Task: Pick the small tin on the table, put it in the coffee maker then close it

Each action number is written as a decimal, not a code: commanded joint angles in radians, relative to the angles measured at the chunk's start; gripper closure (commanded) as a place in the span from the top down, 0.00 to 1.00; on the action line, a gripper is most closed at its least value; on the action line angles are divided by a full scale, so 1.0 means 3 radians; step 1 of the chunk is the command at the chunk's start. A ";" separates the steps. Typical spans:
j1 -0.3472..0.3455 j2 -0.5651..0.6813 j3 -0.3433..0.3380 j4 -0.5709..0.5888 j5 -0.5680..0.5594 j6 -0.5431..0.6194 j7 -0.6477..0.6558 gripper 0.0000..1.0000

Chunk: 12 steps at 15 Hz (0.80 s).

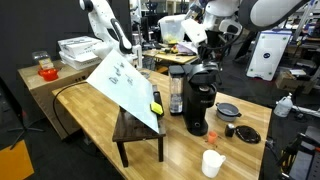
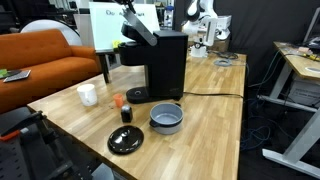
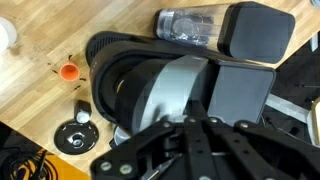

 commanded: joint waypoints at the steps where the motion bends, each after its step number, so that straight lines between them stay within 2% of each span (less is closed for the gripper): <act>1: -0.0037 -0.0147 0.0045 -0.0264 0.0330 0.0021 -0.0091 0.00; 7: 0.0006 -0.0210 0.0128 -0.0489 0.0865 0.0137 -0.0284 0.00; 12: 0.0003 -0.0303 0.0155 -0.0502 0.1024 0.0095 -0.0410 0.00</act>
